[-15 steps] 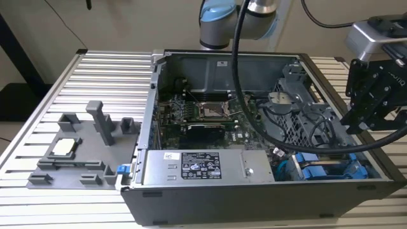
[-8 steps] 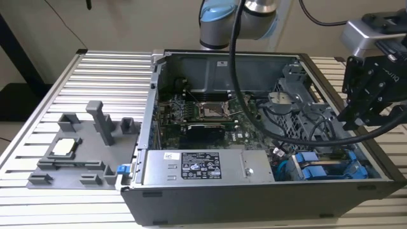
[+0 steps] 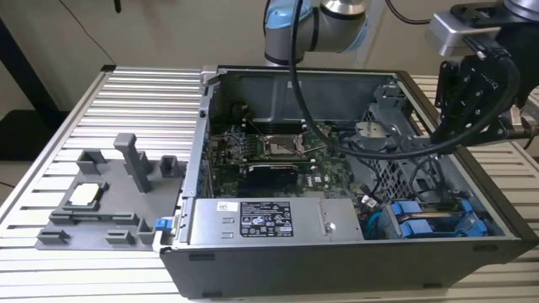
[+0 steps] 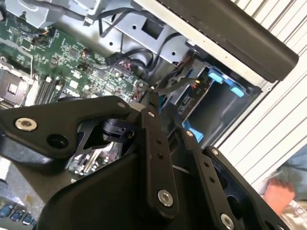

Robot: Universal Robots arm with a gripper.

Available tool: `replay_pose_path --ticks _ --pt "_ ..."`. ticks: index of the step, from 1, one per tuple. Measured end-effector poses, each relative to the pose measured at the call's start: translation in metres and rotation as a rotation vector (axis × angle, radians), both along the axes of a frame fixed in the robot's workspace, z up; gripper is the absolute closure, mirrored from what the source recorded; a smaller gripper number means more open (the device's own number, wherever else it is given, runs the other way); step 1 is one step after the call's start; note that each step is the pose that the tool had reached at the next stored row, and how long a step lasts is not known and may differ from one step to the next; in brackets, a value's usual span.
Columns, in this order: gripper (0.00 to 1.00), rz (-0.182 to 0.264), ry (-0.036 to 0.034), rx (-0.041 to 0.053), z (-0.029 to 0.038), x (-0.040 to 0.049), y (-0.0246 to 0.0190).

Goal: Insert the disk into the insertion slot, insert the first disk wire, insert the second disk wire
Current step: 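Insert the first disk wire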

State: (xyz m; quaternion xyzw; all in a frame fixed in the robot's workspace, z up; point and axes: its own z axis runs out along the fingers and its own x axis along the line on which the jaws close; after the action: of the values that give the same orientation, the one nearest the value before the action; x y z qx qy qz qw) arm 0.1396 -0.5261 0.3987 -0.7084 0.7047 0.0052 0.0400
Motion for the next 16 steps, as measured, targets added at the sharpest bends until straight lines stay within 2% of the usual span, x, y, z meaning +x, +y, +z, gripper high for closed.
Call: replay_pose_path --ticks 3,6,10,16 --pt "0.73 0.001 0.0000 0.0115 -0.0004 -0.0071 0.0028" --pt "0.73 0.003 0.0000 0.0358 -0.0008 -0.0154 0.0031" --pt "0.73 0.010 0.0019 0.0377 -0.0024 -0.0249 0.0031" --pt "0.73 0.029 0.0021 0.0584 -0.0056 -0.0381 0.0031"
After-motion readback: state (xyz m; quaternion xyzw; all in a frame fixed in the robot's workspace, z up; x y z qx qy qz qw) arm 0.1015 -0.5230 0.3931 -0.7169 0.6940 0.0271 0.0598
